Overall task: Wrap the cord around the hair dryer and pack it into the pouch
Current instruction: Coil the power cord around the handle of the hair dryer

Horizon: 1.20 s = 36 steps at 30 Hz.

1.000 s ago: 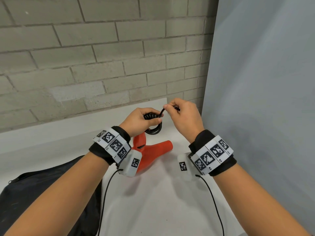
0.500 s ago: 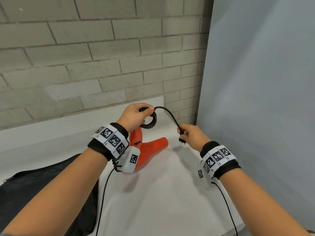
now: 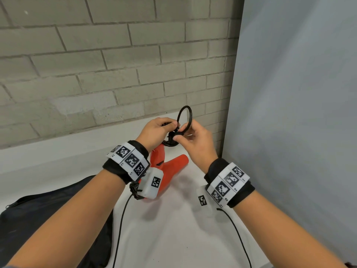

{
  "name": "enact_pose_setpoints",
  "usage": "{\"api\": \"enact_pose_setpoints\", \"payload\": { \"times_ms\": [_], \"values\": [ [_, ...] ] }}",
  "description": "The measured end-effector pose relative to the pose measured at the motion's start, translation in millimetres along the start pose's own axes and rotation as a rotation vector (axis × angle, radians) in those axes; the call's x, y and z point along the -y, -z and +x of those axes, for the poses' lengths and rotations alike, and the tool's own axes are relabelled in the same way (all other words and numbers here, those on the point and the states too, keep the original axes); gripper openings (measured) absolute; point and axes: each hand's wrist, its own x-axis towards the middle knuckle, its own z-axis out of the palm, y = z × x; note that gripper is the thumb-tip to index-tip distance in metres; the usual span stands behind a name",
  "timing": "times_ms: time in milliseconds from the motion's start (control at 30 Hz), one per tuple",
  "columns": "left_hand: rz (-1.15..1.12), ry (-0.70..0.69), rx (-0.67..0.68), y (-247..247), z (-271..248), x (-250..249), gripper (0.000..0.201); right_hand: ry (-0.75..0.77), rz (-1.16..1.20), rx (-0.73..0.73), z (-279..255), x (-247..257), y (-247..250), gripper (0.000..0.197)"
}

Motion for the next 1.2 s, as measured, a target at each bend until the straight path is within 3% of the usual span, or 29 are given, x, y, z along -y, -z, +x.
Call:
{"api": "enact_pose_setpoints", "payload": {
  "times_ms": [200, 333, 467, 633, 700, 833, 900, 1000, 1100, 1200],
  "values": [
    [-0.024, -0.001, 0.041, -1.6, 0.9, 0.2, 0.015, 0.063, -0.249, -0.068, 9.2, -8.6, -22.1, 0.02],
    [-0.033, -0.001, 0.062, -2.1, 0.8, 4.3, 0.015, -0.024, -0.155, -0.155, 15.0, -19.1, -30.5, 0.033],
    [-0.092, -0.008, 0.075, -1.7, -1.6, 3.6, 0.02, -0.155, 0.028, 0.043, 24.9, -27.8, -31.8, 0.047],
    [-0.14, 0.006, 0.027, 1.2, 0.0, 3.1, 0.026, -0.131, 0.024, 0.226, 14.8, -38.2, -16.0, 0.027],
    [-0.147, 0.027, 0.012, 5.5, 3.0, 5.6, 0.023, -0.116, -0.112, 0.291, 5.4, -45.0, -6.1, 0.014],
    [-0.156, 0.02, 0.024, 7.8, 4.4, 6.9, 0.022, -0.147, -0.587, 0.348, 3.5, -67.9, 3.6, 0.023],
    [-0.159, 0.015, 0.024, 4.8, 3.7, 6.0, 0.023, -0.195, -0.634, 0.359, 3.9, -69.1, 4.6, 0.023],
    [-0.151, 0.008, 0.021, -0.1, 2.0, 4.3, 0.013, -0.142, -0.582, 0.33, 5.4, -59.0, 3.6, 0.031],
    [-0.144, -0.031, 0.048, 0.1, 1.4, 3.9, 0.009, -0.173, -0.361, 0.358, 9.5, -50.2, 1.4, 0.018],
    [-0.09, -0.035, 0.06, 4.0, 5.5, 7.3, 0.018, -0.192, -0.318, 0.189, 18.1, -48.9, 9.5, 0.018]
  ]
}}
